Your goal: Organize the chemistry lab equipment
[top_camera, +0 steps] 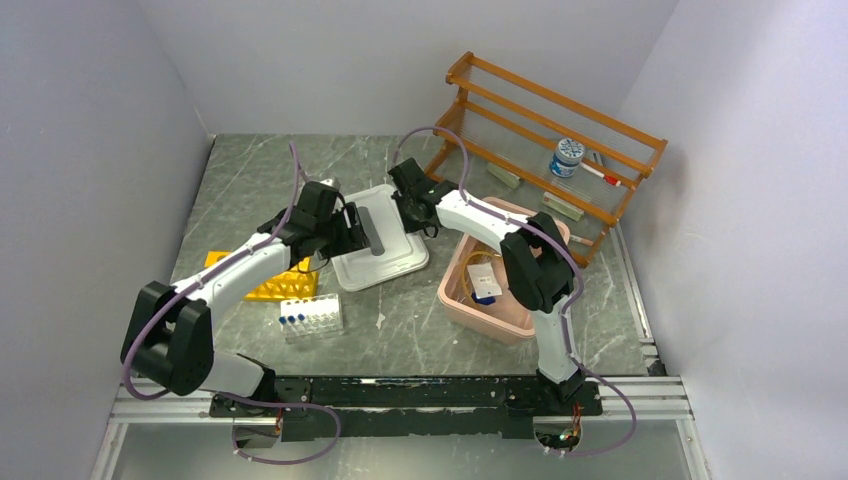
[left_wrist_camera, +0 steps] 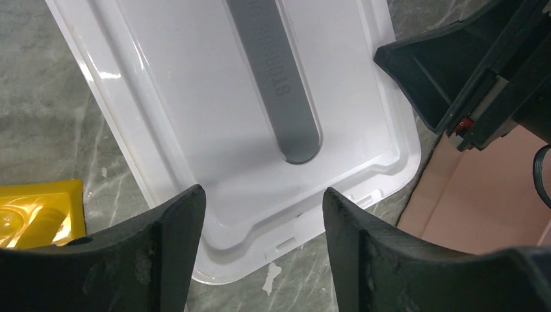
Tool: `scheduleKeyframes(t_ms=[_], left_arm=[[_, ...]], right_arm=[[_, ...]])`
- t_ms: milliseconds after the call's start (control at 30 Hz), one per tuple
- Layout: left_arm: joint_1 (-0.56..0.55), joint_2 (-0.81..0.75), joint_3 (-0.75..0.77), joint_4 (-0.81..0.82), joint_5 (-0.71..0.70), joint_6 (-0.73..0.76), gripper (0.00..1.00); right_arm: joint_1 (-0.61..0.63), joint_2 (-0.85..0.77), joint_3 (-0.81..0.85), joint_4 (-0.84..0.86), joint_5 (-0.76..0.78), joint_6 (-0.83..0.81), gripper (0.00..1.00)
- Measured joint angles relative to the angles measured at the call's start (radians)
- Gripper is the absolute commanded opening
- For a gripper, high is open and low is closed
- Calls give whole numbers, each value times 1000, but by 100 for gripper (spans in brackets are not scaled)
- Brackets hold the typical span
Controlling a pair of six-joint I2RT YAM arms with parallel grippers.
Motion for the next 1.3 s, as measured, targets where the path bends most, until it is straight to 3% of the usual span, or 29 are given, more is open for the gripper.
scheduleKeyframes(t_ms=[433, 733, 1300], left_arm=[[-17, -140, -110, -21, -41, -119, 81], [-46, -153, -177, -14, -56, -205, 83], [-83, -190, -336, 255, -85, -378, 82]], right_arm=[[-54, 0, 0, -5, -60, -19, 4], [-74, 0, 3, -5, -113, -20, 4], [-88, 0, 0, 2, -155, -5, 4]])
